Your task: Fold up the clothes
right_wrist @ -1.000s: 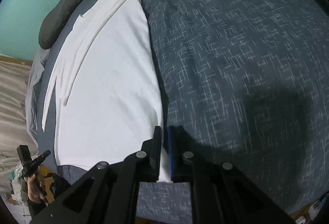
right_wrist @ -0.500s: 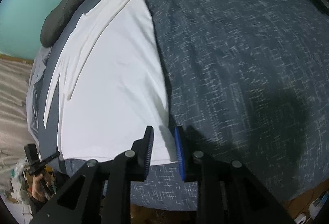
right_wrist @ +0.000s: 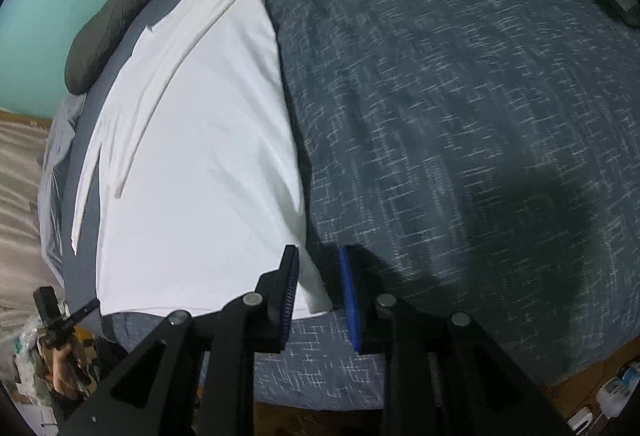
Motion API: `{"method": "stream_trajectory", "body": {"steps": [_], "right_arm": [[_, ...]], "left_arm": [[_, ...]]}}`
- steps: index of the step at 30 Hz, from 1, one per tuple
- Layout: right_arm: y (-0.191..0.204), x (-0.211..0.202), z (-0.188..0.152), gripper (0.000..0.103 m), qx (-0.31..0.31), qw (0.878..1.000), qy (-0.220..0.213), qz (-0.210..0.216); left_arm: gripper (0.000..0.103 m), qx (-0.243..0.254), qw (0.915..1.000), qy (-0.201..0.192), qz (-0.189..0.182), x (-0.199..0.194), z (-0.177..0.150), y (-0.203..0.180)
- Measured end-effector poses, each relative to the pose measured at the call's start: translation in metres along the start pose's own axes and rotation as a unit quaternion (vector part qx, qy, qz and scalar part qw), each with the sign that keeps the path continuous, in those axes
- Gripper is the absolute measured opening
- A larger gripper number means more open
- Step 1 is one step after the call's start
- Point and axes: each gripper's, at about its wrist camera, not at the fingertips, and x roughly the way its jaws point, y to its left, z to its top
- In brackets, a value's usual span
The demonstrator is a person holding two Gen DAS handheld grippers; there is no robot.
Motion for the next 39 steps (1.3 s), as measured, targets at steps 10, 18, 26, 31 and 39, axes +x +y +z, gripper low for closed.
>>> {"method": "stream_trajectory", "body": {"steps": [10,18,26,31,39], "right_arm": [[0.032,0.014,-0.012,0.019,-0.088,0.996,0.031,0.0],[-0.004,-0.019,0.001,0.02,0.006,0.999,-0.038,0.026],[-0.01,0.008,-0.013,0.02,0.008,1.0,0.01,0.018],[-0.004,0.014,-0.017,0.011,-0.003,1.0,0.013,0.02],[-0.004,-0.006,-0.024,0.001,-0.024,1.0,-0.014,0.002]], "left_arm": [[0.002,-0.006,0.9999,-0.006,-0.009,-0.011,0.005,0.01],[0.002,-0.004,0.9999,-0.006,-0.01,-0.009,0.007,0.007],[0.002,0.004,1.0,-0.003,-0.004,-0.004,0.008,-0.001],[0.002,0.003,1.0,-0.004,-0.004,-0.006,0.009,0.0],[0.002,0.005,1.0,-0.003,-0.004,-0.001,0.007,0.001]]}}
